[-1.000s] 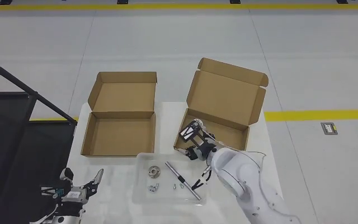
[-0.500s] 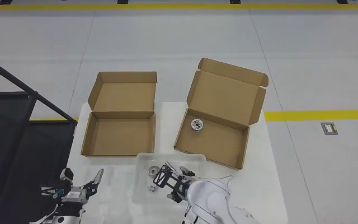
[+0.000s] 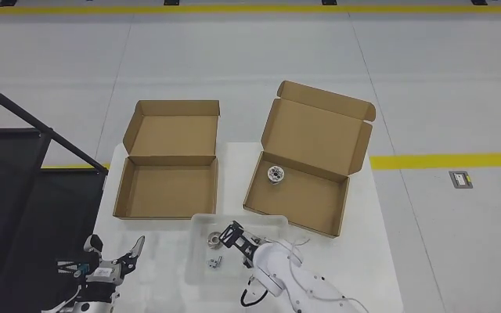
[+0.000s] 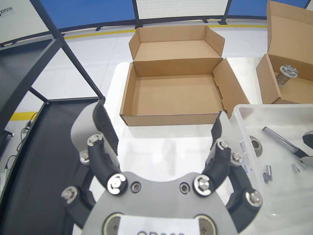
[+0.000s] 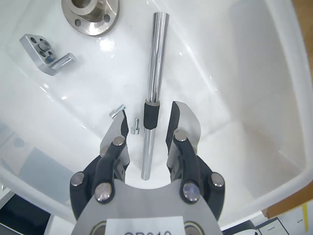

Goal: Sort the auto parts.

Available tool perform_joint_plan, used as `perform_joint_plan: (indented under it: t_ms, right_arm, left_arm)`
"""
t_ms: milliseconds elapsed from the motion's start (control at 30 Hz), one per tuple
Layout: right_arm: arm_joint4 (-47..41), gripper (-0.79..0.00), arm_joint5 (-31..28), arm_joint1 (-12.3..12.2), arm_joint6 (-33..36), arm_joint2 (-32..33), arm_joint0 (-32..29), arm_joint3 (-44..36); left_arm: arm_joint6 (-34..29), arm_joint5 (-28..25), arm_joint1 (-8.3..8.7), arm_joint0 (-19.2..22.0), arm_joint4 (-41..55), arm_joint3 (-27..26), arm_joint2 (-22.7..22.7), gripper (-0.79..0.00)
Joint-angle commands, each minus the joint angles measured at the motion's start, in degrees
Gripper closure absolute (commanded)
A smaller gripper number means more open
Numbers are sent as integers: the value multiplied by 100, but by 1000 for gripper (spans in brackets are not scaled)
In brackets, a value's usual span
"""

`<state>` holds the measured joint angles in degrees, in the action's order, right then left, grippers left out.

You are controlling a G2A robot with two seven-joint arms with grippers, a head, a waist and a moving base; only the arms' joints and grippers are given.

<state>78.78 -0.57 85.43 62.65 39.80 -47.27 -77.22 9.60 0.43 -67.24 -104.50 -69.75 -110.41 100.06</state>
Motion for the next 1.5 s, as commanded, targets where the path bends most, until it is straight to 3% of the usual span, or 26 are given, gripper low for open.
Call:
perform_joint_plan:
  t_ms: [0,267,400,700,967,1100,1367,1467]
  right_arm:
    - [-42,-376,42,43,-5,-18,67,187]
    - [-169,-292,118,199,-78,-60,277,734]
    - [-160,0,168,257,-93,-75,321,783]
    - [95,0,-24,178,196,202,63,-264]
    - [-43,0,-1297,-101,500,1035,-451,-2432]
    - [197,0,-1484,-231,372,1673,-659,-3131]
    - [249,0,-1470,-240,364,1721,-680,-3176]
    - [389,0,-1056,-237,113,1842,-725,-2802]
  left_arm:
    - [0,0,0,0,0,0,0,-785]
    - [0,0,0,0,0,0,0,-785]
    - [0,0,0,0,0,0,0,-785]
    - [0,0,0,0,0,0,0,-785]
    - [0,0,0,0,0,0,0,-785]
    - [0,0,0,0,0,0,0,-785]
    - [0,0,0,0,0,0,0,-785]
    - [0,0,0,0,0,0,0,-785]
